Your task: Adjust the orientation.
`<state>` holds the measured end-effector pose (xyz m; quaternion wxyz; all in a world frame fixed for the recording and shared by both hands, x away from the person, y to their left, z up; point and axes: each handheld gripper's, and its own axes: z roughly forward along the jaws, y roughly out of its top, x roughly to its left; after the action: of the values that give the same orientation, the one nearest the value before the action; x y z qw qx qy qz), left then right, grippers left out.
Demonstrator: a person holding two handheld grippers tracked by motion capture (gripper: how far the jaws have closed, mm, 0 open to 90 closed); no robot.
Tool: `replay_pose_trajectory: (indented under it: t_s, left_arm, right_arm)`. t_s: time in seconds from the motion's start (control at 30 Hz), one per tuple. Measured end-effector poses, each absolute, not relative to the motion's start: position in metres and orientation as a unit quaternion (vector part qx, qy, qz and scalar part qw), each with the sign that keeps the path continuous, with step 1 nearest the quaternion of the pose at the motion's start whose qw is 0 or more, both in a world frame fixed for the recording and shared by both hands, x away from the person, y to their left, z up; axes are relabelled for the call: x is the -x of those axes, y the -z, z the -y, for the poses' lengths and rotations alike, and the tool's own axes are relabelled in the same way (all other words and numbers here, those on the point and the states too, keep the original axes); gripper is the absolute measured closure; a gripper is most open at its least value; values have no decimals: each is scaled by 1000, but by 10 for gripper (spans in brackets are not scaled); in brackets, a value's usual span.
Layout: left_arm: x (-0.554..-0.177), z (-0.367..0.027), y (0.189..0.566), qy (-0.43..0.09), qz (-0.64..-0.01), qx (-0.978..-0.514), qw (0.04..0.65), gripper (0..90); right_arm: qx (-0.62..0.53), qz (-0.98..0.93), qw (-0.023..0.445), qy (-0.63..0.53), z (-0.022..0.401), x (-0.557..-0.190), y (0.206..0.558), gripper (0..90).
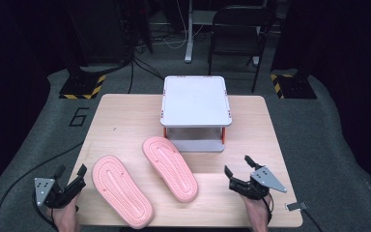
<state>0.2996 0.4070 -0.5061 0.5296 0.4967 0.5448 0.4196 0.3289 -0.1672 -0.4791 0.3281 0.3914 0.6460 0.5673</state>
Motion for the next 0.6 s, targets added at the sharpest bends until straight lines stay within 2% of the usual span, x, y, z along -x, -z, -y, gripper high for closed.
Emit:
replay_pose_trajectory:
  t_s: [0.37,0.47,0.6]
  left_arm:
    - [-300,-409,507,-413,-552,-500,524,200]
    - [-301,-409,508,-415,-553,-495,527,200]
    - [-300,-410,508,-415,-553,-497,524,201]
  right_arm:
    - [-281,-734,259,-561,60,-338,477,150]
    - [-275,-748,234,-557,43,-335,479,150]
    - [-254,-767,225,-545,28,-337,485,149]
